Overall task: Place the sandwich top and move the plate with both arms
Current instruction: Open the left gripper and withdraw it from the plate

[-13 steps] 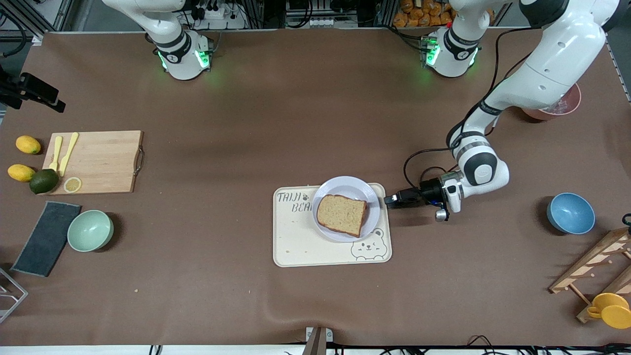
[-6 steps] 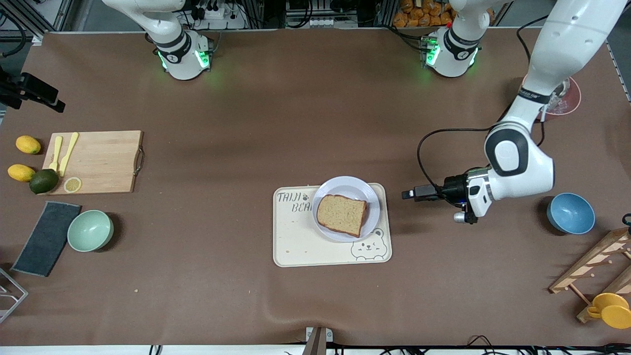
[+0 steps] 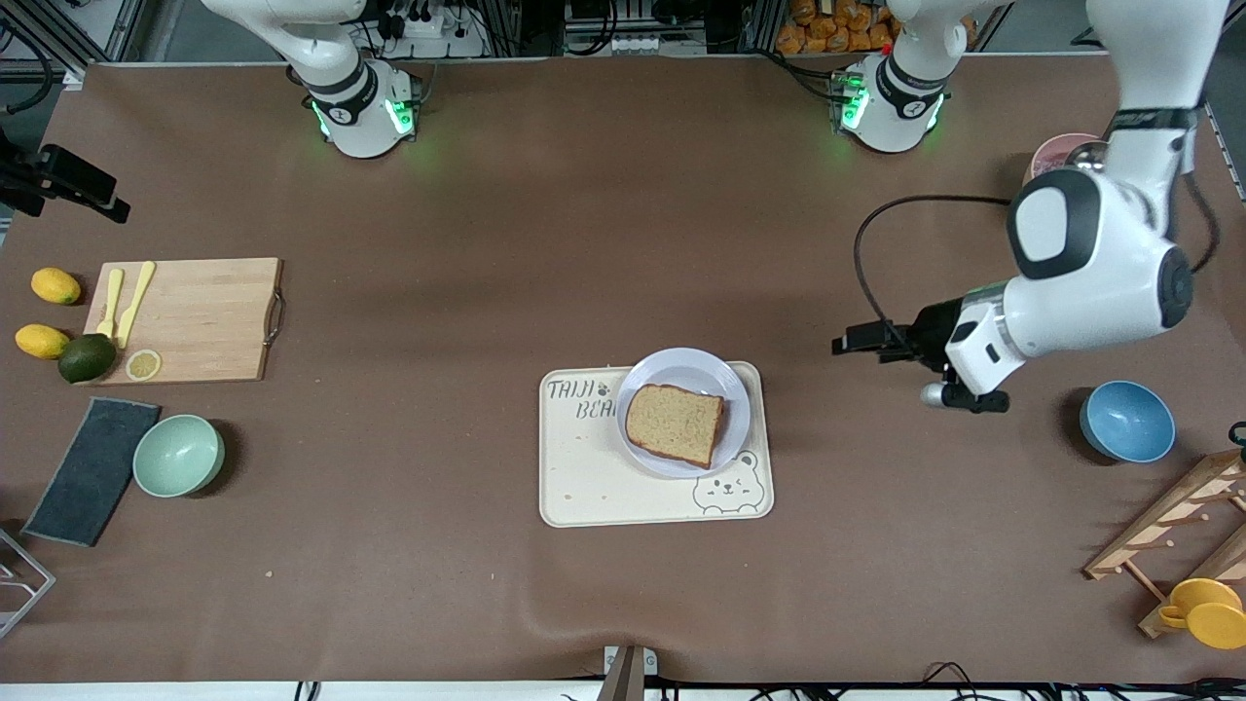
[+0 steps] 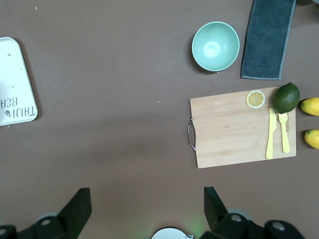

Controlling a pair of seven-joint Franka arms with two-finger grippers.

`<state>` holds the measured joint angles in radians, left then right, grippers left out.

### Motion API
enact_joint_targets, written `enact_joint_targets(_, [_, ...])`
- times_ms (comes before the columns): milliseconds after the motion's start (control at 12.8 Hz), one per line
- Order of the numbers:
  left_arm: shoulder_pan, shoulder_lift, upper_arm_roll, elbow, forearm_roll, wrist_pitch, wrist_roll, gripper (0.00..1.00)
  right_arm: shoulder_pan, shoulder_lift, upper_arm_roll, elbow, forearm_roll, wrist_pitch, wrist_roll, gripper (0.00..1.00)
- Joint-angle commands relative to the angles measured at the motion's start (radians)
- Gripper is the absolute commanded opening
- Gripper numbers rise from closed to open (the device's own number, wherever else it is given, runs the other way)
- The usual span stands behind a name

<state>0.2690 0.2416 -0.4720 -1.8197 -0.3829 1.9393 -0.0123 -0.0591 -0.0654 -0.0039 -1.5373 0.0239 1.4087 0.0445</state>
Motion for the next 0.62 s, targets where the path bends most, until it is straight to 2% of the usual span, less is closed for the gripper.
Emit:
enact_joint_targets(0, [0.001,-0.027,0.001,0.139,0.168,-0.200,-0.084,1.00,0.009,0.016,-0.002,0.026,0.014,-0.011,0.017,1.00])
enact_joint_targets(156, [0.001,-0.065,0.001,0.203,0.266,-0.291,-0.089,1.00,0.005,0.015,-0.002,0.028,0.014,-0.017,0.017,1.00])
enact_joint_targets(312, [0.003,-0.111,0.010,0.227,0.337,-0.316,-0.077,1.00,0.007,0.015,-0.002,0.028,0.016,-0.016,0.017,1.00])
enact_joint_targets(545, [0.004,-0.123,0.010,0.324,0.419,-0.416,-0.074,1.00,0.009,0.015,-0.002,0.028,0.016,-0.036,0.017,1.00])
